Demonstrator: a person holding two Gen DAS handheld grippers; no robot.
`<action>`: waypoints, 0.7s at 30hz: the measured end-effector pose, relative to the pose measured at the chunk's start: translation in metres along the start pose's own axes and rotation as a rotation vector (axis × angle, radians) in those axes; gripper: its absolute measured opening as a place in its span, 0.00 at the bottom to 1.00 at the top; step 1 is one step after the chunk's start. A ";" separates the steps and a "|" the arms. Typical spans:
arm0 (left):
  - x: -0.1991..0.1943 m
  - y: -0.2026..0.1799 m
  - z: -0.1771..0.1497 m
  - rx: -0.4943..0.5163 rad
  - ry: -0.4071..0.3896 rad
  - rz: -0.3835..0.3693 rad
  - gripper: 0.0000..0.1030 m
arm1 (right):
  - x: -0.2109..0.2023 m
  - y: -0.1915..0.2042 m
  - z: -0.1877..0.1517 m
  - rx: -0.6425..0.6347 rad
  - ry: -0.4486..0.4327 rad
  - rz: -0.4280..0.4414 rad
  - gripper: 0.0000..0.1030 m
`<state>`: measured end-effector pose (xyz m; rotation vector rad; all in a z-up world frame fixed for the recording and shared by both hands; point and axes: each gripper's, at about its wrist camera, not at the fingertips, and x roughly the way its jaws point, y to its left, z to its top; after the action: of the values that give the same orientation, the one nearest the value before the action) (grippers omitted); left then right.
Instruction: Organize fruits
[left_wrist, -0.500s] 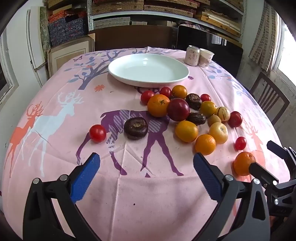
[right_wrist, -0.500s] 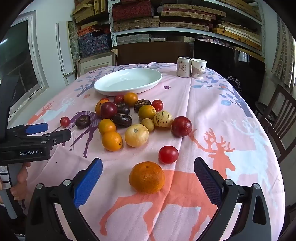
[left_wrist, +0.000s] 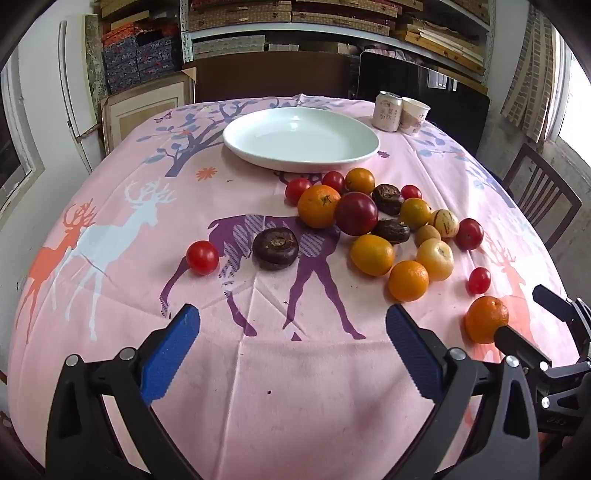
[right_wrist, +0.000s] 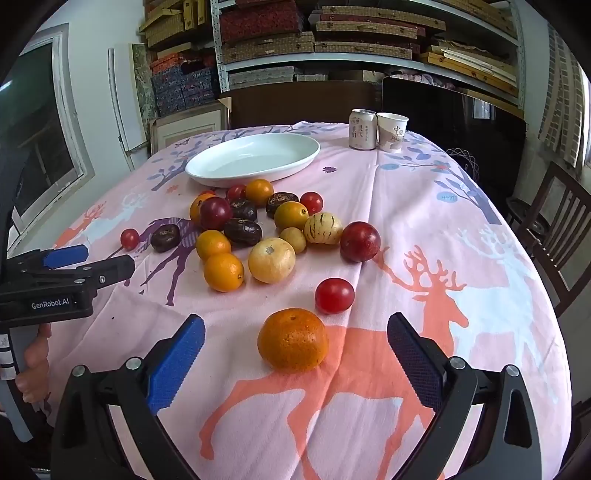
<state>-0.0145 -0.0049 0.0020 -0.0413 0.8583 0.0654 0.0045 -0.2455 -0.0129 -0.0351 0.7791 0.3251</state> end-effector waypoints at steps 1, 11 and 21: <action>-0.001 0.000 0.000 -0.001 0.000 0.001 0.96 | 0.002 0.002 -0.005 0.003 0.001 -0.003 0.97; 0.002 0.000 -0.001 -0.011 0.012 -0.004 0.96 | 0.003 0.001 -0.008 0.021 0.007 -0.003 0.97; 0.003 0.002 -0.002 -0.019 0.013 -0.001 0.96 | 0.005 0.004 -0.008 0.022 0.010 0.000 0.97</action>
<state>-0.0142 -0.0031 -0.0022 -0.0597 0.8712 0.0727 0.0012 -0.2415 -0.0223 -0.0164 0.7921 0.3168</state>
